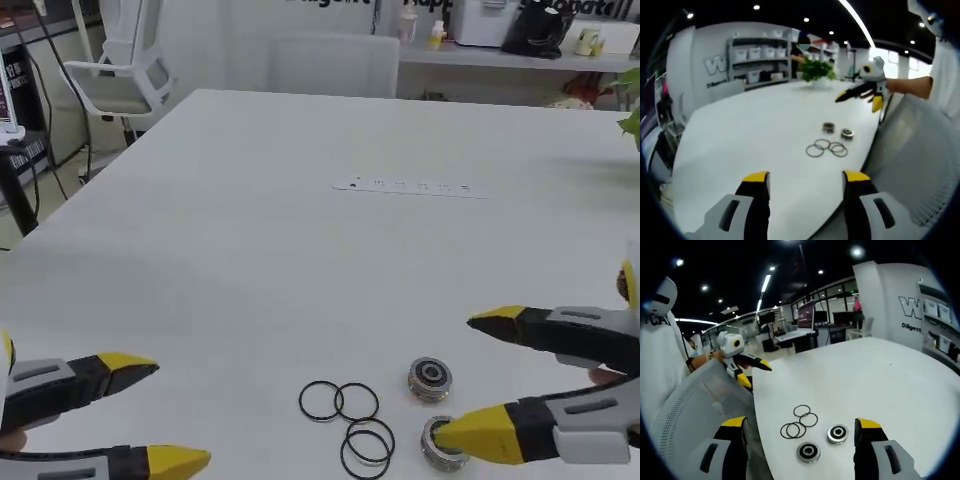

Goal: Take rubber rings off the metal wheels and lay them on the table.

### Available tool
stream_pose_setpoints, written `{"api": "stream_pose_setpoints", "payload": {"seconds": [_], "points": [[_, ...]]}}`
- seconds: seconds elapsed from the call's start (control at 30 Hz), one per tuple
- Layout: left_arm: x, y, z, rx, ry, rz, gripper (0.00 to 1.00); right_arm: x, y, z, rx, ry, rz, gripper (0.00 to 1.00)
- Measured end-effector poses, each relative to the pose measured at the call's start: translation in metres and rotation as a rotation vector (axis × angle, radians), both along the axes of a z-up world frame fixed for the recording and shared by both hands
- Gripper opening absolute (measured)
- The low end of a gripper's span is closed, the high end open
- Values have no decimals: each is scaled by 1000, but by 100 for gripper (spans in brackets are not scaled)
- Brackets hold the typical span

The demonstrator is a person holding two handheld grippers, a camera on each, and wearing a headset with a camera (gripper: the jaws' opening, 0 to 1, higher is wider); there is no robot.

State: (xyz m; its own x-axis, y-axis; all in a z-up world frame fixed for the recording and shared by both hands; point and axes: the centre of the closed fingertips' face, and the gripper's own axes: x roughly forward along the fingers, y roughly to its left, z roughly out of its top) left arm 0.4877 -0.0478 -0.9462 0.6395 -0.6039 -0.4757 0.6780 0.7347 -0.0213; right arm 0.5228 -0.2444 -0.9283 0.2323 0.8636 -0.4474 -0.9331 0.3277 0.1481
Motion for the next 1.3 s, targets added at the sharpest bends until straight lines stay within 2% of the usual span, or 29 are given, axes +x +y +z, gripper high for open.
{"api": "stream_pose_setpoints", "payload": {"seconds": [0.23,0.47,0.67,0.8,0.97,1.17,1.3], "points": [[0,-1,-7,1,26,9,66,-8,-26,-15,-4,29,-67,90],[-4,-1,-17,-4,92,15,76,-10,-44,-31,-21,58,-132,92],[-5,-2,-19,-20,117,24,86,-16,-57,-42,-36,84,-162,92],[-5,-3,-18,-27,118,29,90,-20,-62,-48,-43,101,-178,93],[-5,-4,-19,-51,139,41,93,-25,-67,-54,-52,117,-194,93],[-5,-6,-18,-69,142,42,97,-28,-71,-59,-60,133,-213,93],[-3,-6,-16,-102,138,60,100,-28,-72,-57,-47,137,-240,91]]}}
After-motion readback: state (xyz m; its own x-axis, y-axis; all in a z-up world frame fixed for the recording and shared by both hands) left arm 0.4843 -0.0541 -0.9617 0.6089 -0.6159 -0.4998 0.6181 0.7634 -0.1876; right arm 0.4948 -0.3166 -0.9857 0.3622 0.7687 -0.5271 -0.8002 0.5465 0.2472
